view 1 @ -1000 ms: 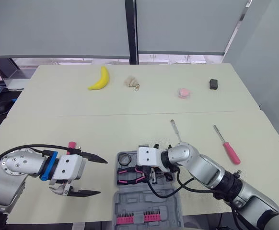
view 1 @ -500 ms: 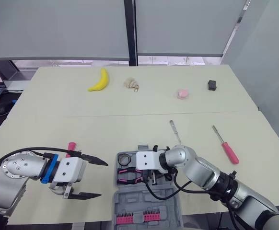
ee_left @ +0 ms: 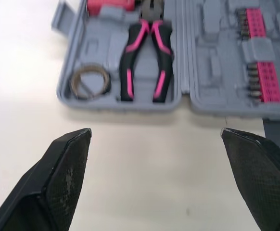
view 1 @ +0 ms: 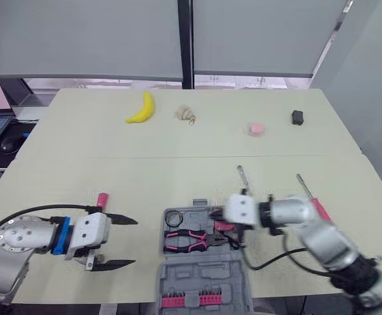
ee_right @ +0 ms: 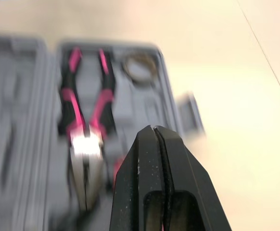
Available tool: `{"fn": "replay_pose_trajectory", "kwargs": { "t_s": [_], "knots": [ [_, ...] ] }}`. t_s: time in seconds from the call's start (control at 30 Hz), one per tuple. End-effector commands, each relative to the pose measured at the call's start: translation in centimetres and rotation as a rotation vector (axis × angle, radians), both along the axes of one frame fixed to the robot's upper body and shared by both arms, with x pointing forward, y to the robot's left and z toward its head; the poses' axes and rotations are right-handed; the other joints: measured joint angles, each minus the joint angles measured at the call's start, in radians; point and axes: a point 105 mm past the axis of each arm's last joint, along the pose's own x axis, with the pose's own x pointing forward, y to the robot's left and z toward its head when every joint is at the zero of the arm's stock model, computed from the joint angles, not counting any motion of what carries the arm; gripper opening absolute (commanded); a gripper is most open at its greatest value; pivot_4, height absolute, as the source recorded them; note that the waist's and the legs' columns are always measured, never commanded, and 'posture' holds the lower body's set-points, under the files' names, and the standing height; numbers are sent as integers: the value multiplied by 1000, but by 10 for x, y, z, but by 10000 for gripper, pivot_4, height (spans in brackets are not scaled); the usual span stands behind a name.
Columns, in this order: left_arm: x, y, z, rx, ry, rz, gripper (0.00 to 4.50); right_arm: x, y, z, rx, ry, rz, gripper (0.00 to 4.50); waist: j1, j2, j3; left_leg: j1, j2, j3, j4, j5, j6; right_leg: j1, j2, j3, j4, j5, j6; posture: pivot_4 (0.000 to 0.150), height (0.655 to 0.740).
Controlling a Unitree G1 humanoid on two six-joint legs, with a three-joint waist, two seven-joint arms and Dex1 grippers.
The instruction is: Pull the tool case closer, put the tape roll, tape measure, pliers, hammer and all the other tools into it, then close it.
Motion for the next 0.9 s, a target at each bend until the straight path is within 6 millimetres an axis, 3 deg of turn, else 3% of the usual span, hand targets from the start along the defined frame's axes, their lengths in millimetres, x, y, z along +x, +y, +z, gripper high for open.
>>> {"fn": "replay_pose_trajectory", "kwargs": {
  "t_s": [0.03, 0.2, 0.37, 0.5, 0.73, 0.9],
  "knots": [
    [-6, 5, -4, 53, -6, -45, 32452, -24, -18, 1, -26, 9, 50, 0, -3, -1, 0, 0, 1, -1, 0, 0, 0, 0, 1, 0, 0, 0, 0, 1500, 7274],
    [-16, 1, -26, 92, 36, -84, 16023, -45, -49, -26, -119, 117, 1, 0, -10, 0, 1, 2, 3, -1, -1, 0, 0, 0, 1, 1, 1, -2, 1, 1500, 7274],
    [-19, -12, -46, 109, 48, -105, 375, -46, -52, -45, -134, 145, -41, 0, -10, 0, 1, 4, 3, 1, 1, 0, 0, 1, 2, 3, 2, -1, 3, 1500, 7274],
    [-21, -20, -55, 121, 49, -124, 375, -45, -46, -53, -138, 150, -40, 0, -7, 0, 1, 4, 2, 2, 1, 0, 0, 1, 2, 4, 1, -1, 4, 1500, 7274],
    [-6, -47, -67, 88, -6, -108, 375, -41, -33, -68, -138, 193, -38, 0, -6, 0, 0, 3, 1, 2, 1, 0, 0, 1, 3, 4, 1, 0, 4, 1500, 7274],
    [-9, -57, -72, 70, 28, -121, 375, -44, -18, -74, -115, 217, -18, 0, -6, 0, 0, 3, 2, 1, 1, 0, 0, 1, 3, 4, 2, 0, 3, 1500, 7274]
  ]
}}
